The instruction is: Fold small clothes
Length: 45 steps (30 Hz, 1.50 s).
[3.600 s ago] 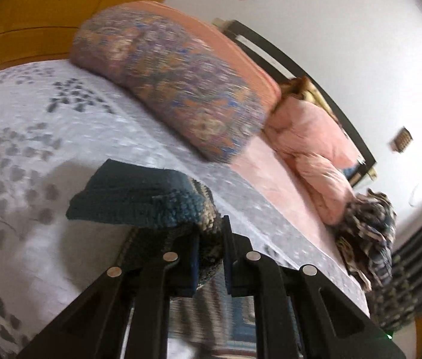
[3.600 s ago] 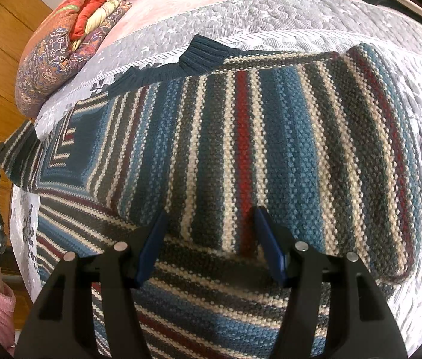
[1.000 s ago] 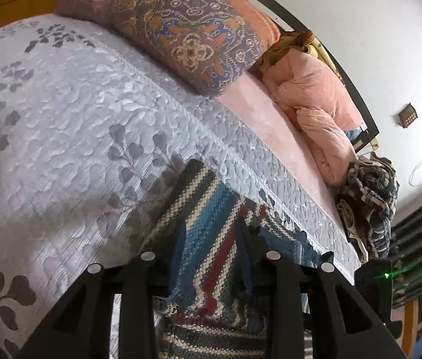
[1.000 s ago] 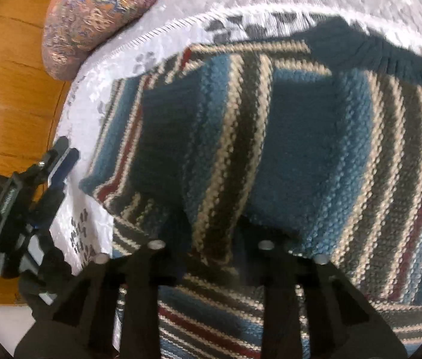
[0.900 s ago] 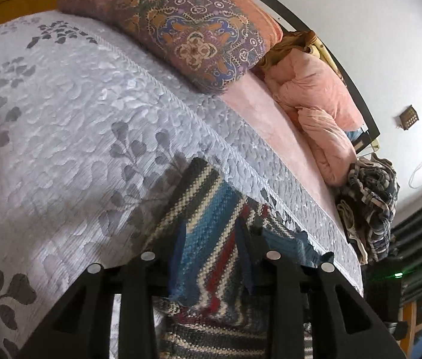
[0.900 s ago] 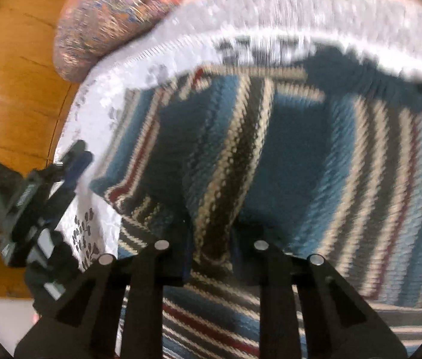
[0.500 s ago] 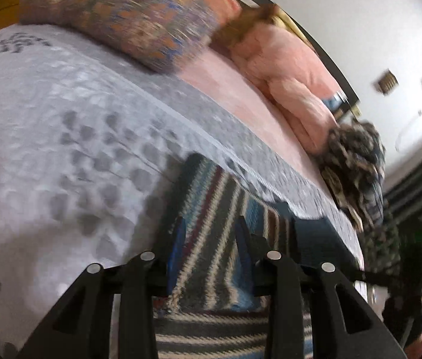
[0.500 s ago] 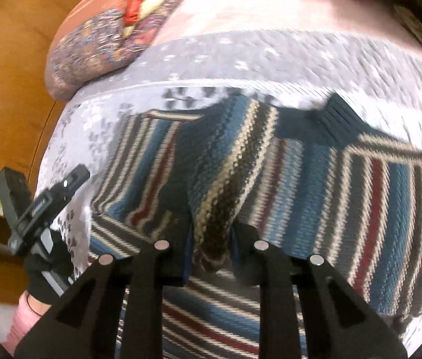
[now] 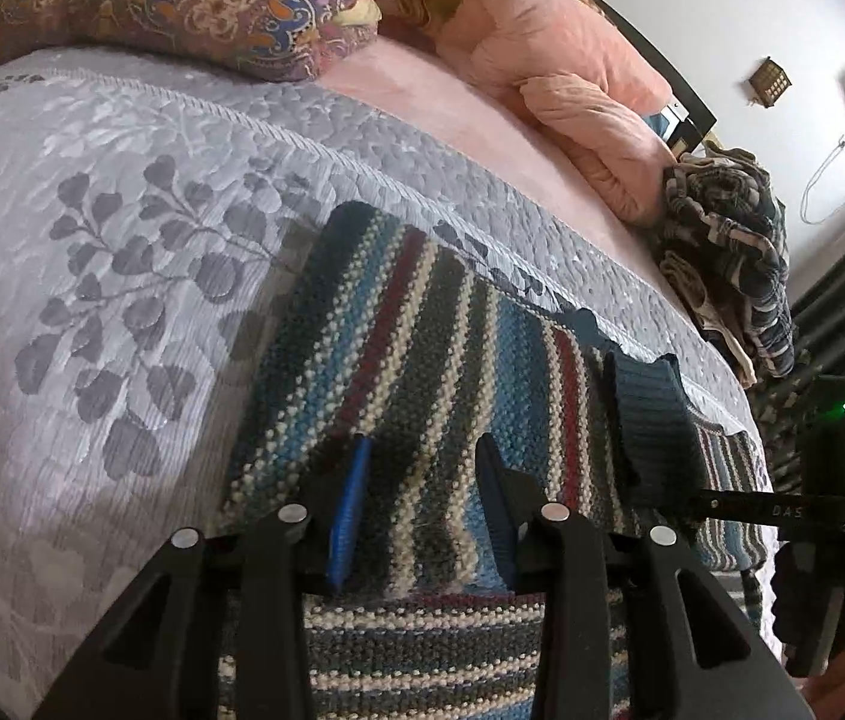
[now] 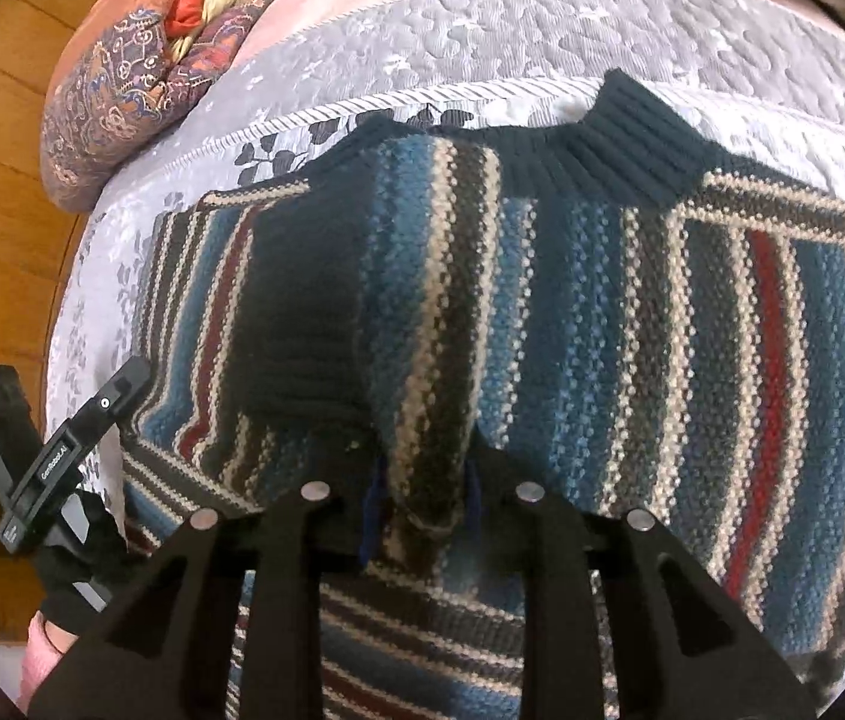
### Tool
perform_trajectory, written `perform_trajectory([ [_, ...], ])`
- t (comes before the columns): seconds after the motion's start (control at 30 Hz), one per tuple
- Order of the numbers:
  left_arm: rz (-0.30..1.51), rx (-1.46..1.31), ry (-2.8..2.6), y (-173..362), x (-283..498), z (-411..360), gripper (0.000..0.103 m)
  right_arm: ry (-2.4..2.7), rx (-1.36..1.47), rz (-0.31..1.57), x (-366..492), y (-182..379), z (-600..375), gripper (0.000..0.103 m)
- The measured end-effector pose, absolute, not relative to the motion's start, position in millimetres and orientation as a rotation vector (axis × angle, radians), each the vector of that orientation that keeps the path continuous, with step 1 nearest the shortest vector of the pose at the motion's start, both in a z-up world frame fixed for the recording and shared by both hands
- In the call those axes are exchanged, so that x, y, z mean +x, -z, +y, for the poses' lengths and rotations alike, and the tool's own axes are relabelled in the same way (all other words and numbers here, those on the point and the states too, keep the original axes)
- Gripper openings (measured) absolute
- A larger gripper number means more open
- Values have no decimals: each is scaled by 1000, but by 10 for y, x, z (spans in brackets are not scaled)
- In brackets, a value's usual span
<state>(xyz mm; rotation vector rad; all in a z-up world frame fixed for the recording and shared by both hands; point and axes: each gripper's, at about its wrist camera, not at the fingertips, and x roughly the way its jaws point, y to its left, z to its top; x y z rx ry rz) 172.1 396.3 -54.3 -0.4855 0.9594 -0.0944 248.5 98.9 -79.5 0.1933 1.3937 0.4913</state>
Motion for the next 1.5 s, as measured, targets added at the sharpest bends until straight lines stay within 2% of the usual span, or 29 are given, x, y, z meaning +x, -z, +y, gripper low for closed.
perform_trajectory([
  [0.2,920,-486,94,308,1714,3953,42,-466,28,1253,2353,246,1118,31],
  [0.3,919,-445,121,262,1742,3831,44,-550,-66,1248,2247,128,1446,41],
  [0.47,990,-449,125,462,1782,3796,45,-562,-166,1303,2219,372,1830,42],
  [0.57,1002,-459,129,544,1786,3835,44,-546,-199,1315,2251,522,1940,53],
  [0.73,1003,-491,139,558,1795,3872,46,-501,-297,1304,2257,696,2095,53],
  [0.77,1003,-486,140,561,1794,3867,46,-497,-305,1301,2259,711,2102,50],
  [0.8,1001,-475,142,562,1787,3857,46,-487,-315,1294,2261,714,2103,41],
  [0.83,1000,-473,142,564,1784,3852,46,-474,-325,1287,2268,708,2087,37],
  [0.9,1000,-473,141,567,1791,3853,46,-458,-321,1285,2305,693,2035,14],
  [1.03,1000,-473,142,571,1786,3852,46,-511,-162,1291,2334,534,1759,11],
  [1.07,1000,-476,143,574,1788,3853,46,-519,-124,1287,2331,483,1688,7],
  [1.3,998,-469,142,586,1791,3854,46,-455,137,1249,2355,117,850,7],
  [1.5,999,-460,137,595,1800,3845,46,-341,266,1286,2333,236,94,7],
])
